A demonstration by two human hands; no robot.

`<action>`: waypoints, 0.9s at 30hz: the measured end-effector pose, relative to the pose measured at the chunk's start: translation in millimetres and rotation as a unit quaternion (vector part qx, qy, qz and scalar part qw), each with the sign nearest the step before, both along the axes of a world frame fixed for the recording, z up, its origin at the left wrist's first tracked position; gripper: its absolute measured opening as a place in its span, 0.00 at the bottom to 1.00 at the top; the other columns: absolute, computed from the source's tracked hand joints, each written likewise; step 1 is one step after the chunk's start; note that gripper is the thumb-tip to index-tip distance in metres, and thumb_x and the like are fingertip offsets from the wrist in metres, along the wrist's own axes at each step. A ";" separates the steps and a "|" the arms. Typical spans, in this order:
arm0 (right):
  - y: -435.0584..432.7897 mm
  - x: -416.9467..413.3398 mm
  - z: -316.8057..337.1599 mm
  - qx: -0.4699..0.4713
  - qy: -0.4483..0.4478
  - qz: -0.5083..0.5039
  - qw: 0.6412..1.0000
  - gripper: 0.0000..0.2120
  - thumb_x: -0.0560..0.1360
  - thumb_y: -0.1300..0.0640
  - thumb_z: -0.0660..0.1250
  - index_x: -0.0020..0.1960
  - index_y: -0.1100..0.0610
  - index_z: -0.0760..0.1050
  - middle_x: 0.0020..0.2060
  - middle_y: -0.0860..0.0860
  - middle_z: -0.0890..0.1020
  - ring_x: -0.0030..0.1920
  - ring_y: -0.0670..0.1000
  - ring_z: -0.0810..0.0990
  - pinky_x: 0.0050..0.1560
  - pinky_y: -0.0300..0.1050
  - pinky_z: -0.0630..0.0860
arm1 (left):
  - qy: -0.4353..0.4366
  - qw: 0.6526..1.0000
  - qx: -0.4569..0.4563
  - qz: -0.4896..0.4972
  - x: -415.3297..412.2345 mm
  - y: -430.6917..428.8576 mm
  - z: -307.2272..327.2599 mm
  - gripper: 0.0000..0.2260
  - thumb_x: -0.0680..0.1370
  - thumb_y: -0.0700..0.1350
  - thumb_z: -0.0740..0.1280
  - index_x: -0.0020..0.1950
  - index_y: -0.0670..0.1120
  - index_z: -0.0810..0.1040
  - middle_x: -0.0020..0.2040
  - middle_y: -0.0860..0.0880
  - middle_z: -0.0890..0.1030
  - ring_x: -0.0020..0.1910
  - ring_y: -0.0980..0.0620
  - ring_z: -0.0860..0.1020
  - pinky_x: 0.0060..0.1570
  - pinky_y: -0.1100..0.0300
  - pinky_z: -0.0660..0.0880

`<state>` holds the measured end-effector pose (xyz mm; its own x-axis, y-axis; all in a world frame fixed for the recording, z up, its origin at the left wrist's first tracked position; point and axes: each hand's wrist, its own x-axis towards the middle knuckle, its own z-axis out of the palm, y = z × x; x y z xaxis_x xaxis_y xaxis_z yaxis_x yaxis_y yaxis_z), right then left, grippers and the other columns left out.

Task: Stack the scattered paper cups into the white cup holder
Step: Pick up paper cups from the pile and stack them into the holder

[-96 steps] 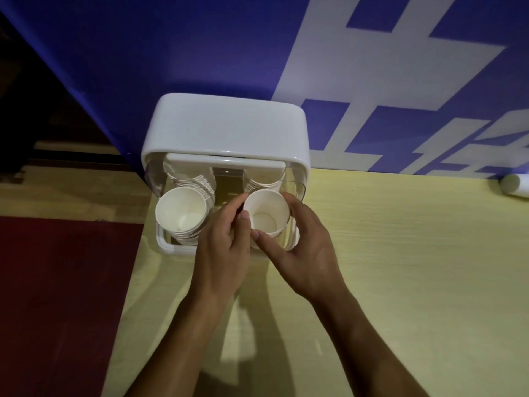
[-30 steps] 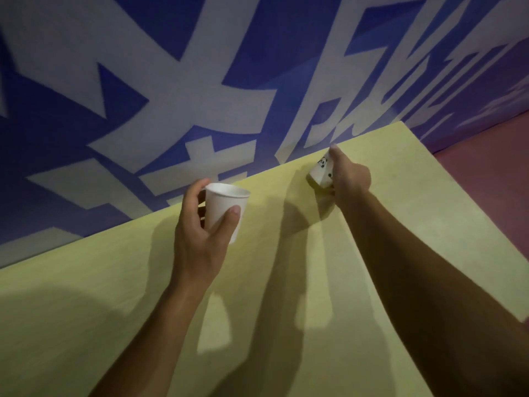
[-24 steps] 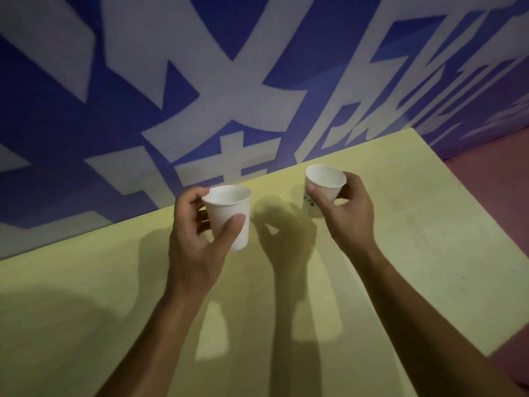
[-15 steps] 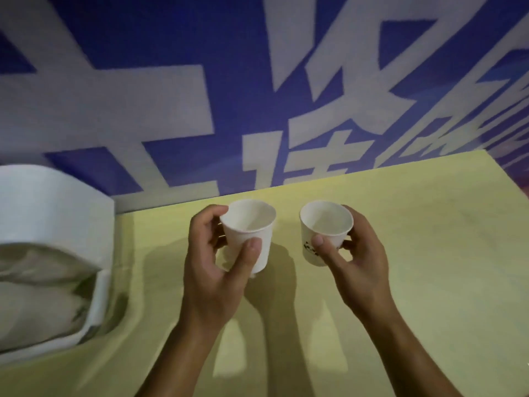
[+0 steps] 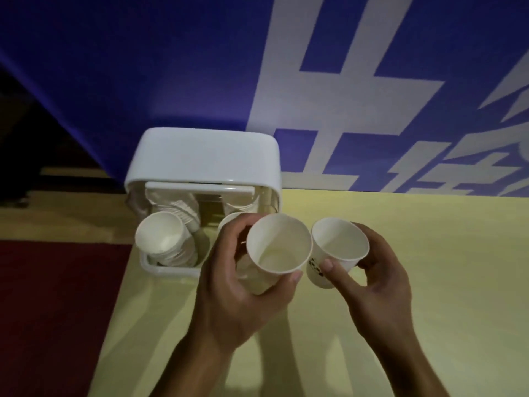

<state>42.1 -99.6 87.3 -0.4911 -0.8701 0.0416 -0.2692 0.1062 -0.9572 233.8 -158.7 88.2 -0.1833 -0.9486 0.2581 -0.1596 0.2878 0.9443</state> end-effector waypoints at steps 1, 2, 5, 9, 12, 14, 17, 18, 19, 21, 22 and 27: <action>-2.9 8.2 0.2 -0.001 -0.002 0.012 1.000 0.24 0.67 0.47 0.84 0.60 0.40 0.79 0.57 0.43 0.85 0.56 0.49 0.83 0.55 0.56 0.80 | -0.006 1.000 -0.006 0.010 10.0 -0.6 1.0 0.31 0.67 0.53 0.79 0.68 0.56 0.73 0.64 0.55 0.81 0.63 0.49 0.81 0.55 0.60 0.79; -5.9 15.1 -0.4 -0.004 -0.003 0.024 1.000 0.24 0.67 0.45 0.83 0.60 0.39 0.79 0.57 0.42 0.84 0.56 0.49 0.83 0.55 0.53 0.79 | -0.012 1.000 -0.007 0.025 18.8 -1.3 0.7 0.32 0.66 0.54 0.79 0.68 0.61 0.72 0.64 0.57 0.81 0.63 0.51 0.81 0.54 0.61 0.79; -15.4 30.2 -1.6 -0.012 -0.007 0.053 0.998 0.24 0.64 0.43 0.78 0.60 0.36 0.78 0.57 0.41 0.84 0.57 0.48 0.82 0.54 0.48 0.77 | -0.011 0.997 0.006 0.079 38.3 -4.6 -4.2 0.35 0.64 0.58 0.79 0.69 0.66 0.70 0.64 0.64 0.79 0.64 0.54 0.80 0.57 0.65 0.76; -24.1 37.5 -2.9 -0.005 -0.003 0.086 0.996 0.24 0.65 0.43 0.78 0.59 0.35 0.77 0.57 0.39 0.84 0.56 0.47 0.82 0.53 0.45 0.76 | -0.035 0.993 -0.011 0.116 49.7 -11.4 -16.3 0.38 0.66 0.59 0.79 0.74 0.55 0.71 0.70 0.64 0.75 0.70 0.51 0.76 0.64 0.57 0.76; -24.2 37.0 -4.5 -0.003 -0.002 0.092 0.996 0.24 0.67 0.46 0.80 0.60 0.37 0.77 0.58 0.40 0.84 0.57 0.48 0.82 0.55 0.49 0.77 | -0.062 0.990 0.011 0.125 48.2 -18.3 -15.8 0.38 0.65 0.60 0.79 0.73 0.55 0.72 0.70 0.59 0.77 0.69 0.53 0.77 0.63 0.56 0.78; -23.1 36.0 -4.2 -0.005 -0.001 0.093 0.996 0.24 0.66 0.44 0.79 0.60 0.37 0.77 0.58 0.41 0.84 0.57 0.49 0.82 0.55 0.51 0.77 | -0.078 0.989 0.022 0.123 44.8 -22.8 -12.4 0.38 0.65 0.61 0.79 0.72 0.56 0.72 0.67 0.58 0.78 0.67 0.54 0.77 0.61 0.56 0.79; -20.4 31.7 -4.5 -0.004 0.000 0.088 0.996 0.23 0.66 0.42 0.78 0.60 0.37 0.78 0.57 0.40 0.83 0.58 0.48 0.82 0.56 0.51 0.78 | -0.077 0.990 0.009 0.115 37.9 -29.4 -9.5 0.35 0.66 0.55 0.81 0.71 0.55 0.73 0.65 0.59 0.79 0.65 0.54 0.78 0.60 0.61 0.77; -19.6 29.9 -4.6 -0.004 -0.004 0.083 0.997 0.23 0.66 0.42 0.78 0.60 0.38 0.78 0.57 0.41 0.84 0.58 0.48 0.82 0.56 0.52 0.79 | -0.077 0.991 0.002 0.108 35.8 -31.5 -10.8 0.35 0.67 0.53 0.81 0.72 0.54 0.73 0.66 0.57 0.79 0.66 0.53 0.78 0.60 0.60 0.77; -18.9 28.3 -4.8 -0.004 -0.009 0.078 0.997 0.23 0.66 0.42 0.78 0.60 0.38 0.78 0.58 0.42 0.84 0.58 0.49 0.82 0.57 0.54 0.79 | -0.078 0.992 -0.004 0.100 34.3 -33.4 -13.7 0.35 0.68 0.52 0.81 0.73 0.52 0.73 0.67 0.56 0.78 0.67 0.52 0.77 0.62 0.58 0.77; -18.2 25.7 -6.2 -0.002 -0.015 0.070 0.997 0.24 0.66 0.42 0.78 0.61 0.39 0.78 0.58 0.43 0.84 0.58 0.50 0.82 0.58 0.58 0.80 | -0.091 0.992 -0.014 0.083 32.3 -36.8 -23.4 0.35 0.70 0.50 0.81 0.74 0.50 0.72 0.68 0.54 0.78 0.68 0.51 0.76 0.65 0.52 0.76; -17.9 24.8 -6.6 0.001 -0.018 0.067 0.998 0.24 0.66 0.41 0.78 0.61 0.40 0.79 0.58 0.44 0.84 0.59 0.51 0.82 0.58 0.60 0.79 | -0.105 0.991 -0.016 0.077 31.7 -38.5 -28.8 0.34 0.71 0.50 0.81 0.74 0.49 0.72 0.69 0.53 0.78 0.69 0.52 0.76 0.66 0.53 0.75; -17.4 22.5 -8.6 0.005 -0.028 0.062 0.998 0.25 0.66 0.42 0.78 0.61 0.41 0.79 0.59 0.45 0.84 0.59 0.51 0.83 0.59 0.61 0.79 | -0.155 0.986 -0.001 0.057 29.1 -41.1 -49.6 0.34 0.71 0.54 0.78 0.74 0.48 0.73 0.69 0.52 0.78 0.68 0.55 0.75 0.67 0.67 0.69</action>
